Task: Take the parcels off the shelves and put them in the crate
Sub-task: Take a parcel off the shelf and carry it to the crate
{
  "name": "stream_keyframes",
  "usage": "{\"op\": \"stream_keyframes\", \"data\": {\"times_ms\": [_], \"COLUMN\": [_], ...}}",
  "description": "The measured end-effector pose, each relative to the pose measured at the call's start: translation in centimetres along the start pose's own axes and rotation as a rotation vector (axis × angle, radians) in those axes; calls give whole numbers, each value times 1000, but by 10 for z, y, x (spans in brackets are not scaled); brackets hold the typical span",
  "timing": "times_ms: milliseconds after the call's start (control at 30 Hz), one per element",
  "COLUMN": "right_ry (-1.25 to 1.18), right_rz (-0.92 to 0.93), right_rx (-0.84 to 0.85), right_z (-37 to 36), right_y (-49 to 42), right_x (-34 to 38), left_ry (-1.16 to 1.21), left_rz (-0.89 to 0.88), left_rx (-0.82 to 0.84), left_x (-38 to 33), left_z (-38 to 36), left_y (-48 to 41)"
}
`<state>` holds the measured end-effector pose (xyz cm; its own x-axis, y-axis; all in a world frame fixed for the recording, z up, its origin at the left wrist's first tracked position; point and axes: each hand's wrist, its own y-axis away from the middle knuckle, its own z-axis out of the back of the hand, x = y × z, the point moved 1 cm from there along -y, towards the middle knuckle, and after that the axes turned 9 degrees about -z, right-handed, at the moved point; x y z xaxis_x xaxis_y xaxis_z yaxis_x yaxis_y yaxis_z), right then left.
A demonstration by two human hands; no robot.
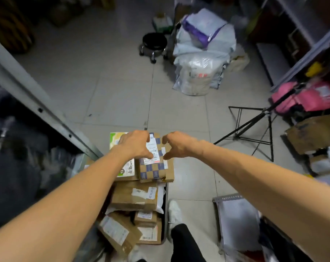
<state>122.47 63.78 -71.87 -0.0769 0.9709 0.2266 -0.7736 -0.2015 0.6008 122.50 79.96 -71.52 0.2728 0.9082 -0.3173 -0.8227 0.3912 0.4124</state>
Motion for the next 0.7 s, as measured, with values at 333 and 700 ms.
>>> {"op": "stream_keyframes", "data": {"times_ms": [333, 700], "right_ry": [163, 389], "right_rz": [57, 453], "right_rx": [-198, -273], "right_z": [128, 143], "right_y": [163, 278], "right_x": [25, 106], "left_ry": [-1, 52], "left_rz": [-9, 328], "left_rx": [-91, -438], "left_x": [-80, -128], "left_z": [121, 137], "left_y": [114, 301]}}
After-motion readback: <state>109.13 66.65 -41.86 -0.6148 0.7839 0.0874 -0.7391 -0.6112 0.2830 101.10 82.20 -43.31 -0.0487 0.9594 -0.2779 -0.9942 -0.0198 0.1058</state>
